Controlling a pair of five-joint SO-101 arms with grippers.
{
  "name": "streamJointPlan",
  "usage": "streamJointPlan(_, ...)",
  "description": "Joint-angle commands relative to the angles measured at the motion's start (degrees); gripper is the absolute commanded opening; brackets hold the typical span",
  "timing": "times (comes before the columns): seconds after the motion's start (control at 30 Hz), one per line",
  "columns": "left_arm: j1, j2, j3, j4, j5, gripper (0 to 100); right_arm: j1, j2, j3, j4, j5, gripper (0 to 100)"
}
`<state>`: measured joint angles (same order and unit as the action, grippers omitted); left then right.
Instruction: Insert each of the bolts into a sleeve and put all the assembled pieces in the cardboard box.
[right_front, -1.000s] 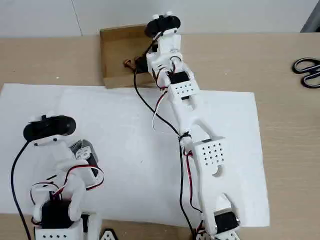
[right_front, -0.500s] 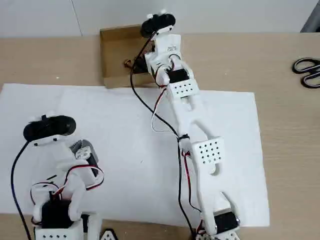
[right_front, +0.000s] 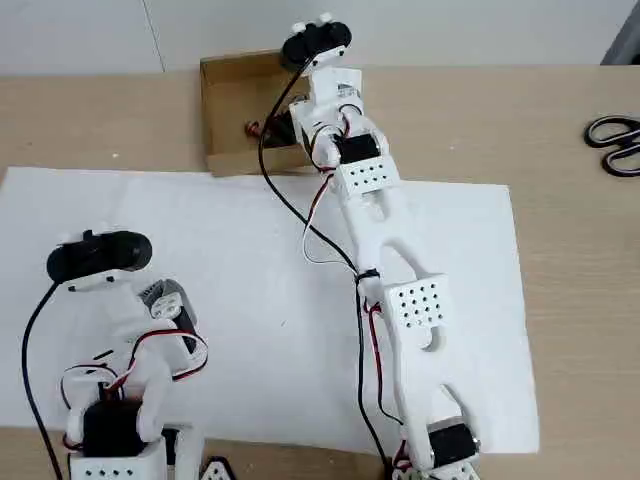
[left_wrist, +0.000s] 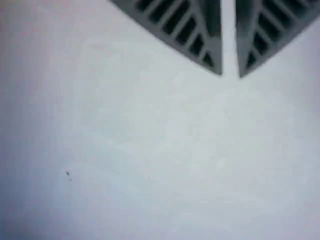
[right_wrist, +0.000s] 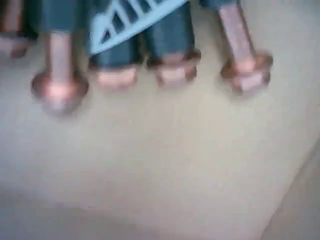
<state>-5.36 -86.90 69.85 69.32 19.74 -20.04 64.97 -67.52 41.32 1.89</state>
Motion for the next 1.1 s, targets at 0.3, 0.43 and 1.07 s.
streamJointPlan(0.3,-0.2,-0.5,-0.7,-0.3,-0.4,1,-0.1,-5.2,-17.6,29.0,-2.1,5.9)
streamJointPlan(0.43,0.0,-0.5,-0.7,-0.3,-0.4,1,0.0,-5.7,-23.8,36.4,-1.9,1.7)
streamJointPlan(1.07,0.2,-0.5,-3.9,-2.6,-0.4,1,5.7,-21.8,-28.6,57.0,-6.3,0.3)
